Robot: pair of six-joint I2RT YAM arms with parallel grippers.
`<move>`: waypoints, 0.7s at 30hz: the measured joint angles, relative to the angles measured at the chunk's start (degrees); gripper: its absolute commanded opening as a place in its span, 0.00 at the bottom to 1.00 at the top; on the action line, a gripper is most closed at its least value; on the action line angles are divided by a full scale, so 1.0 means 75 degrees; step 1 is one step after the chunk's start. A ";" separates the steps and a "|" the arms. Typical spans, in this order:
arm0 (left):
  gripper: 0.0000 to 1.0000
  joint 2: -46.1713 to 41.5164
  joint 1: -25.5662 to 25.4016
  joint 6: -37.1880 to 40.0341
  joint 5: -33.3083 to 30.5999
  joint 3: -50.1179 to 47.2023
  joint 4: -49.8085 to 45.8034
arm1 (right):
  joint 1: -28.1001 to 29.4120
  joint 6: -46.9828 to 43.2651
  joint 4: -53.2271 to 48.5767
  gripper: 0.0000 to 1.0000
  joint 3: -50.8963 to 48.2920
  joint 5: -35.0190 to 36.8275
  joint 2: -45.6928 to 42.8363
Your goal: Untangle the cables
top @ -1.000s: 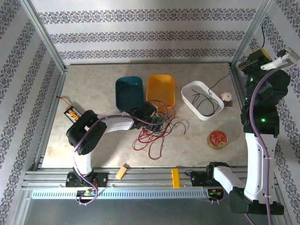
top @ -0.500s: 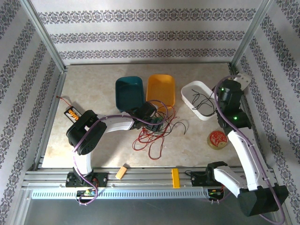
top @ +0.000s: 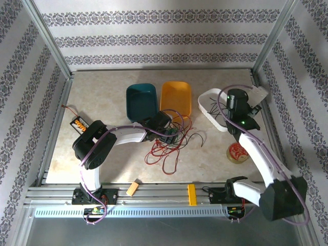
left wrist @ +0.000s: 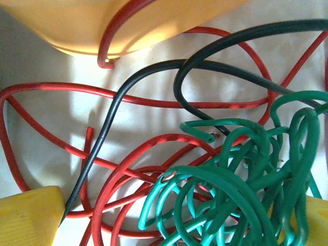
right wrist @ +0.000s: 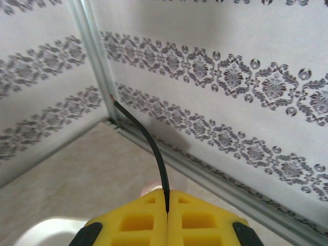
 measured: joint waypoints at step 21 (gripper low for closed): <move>0.99 0.0000 0.0000 0.0003 0.0000 0.0020 -0.0052 | 0.0047 0.0560 -0.0927 0.00 0.1274 -0.0609 0.3416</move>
